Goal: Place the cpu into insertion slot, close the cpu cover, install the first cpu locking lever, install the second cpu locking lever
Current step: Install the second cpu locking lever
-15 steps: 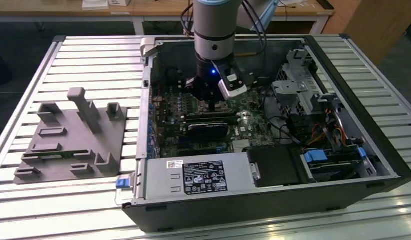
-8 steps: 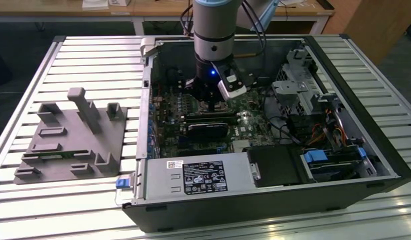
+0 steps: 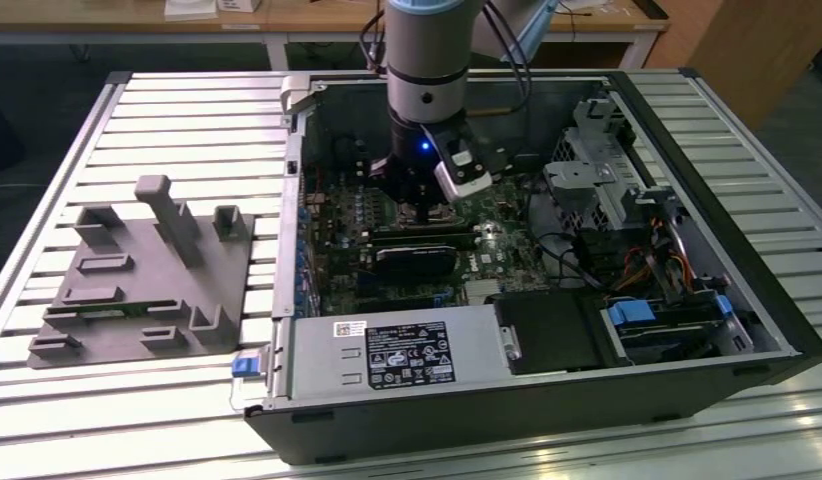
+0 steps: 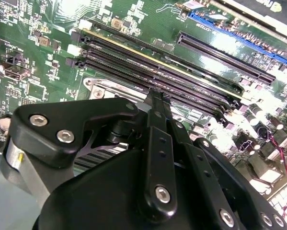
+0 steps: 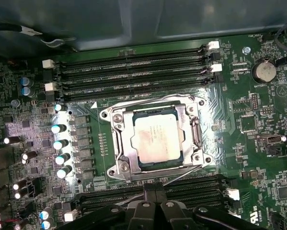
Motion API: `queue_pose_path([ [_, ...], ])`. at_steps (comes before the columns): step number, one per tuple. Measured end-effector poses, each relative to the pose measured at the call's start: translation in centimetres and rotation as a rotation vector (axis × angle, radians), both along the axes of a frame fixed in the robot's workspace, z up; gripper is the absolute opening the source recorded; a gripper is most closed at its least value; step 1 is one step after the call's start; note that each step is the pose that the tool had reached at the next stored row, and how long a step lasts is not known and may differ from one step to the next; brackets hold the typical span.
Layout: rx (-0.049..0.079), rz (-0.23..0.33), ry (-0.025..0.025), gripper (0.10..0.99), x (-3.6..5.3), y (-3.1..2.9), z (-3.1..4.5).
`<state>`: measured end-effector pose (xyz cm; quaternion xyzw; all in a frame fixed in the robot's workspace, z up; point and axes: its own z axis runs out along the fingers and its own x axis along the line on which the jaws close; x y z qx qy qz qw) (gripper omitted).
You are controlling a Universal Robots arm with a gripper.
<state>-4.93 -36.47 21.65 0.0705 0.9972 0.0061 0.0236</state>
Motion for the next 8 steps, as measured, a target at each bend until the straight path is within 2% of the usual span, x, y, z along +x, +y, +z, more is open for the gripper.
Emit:
queue_pose_path([
  [8,0.002,0.0,-0.0001,0.106,-0.46,-0.03,-0.11],
])
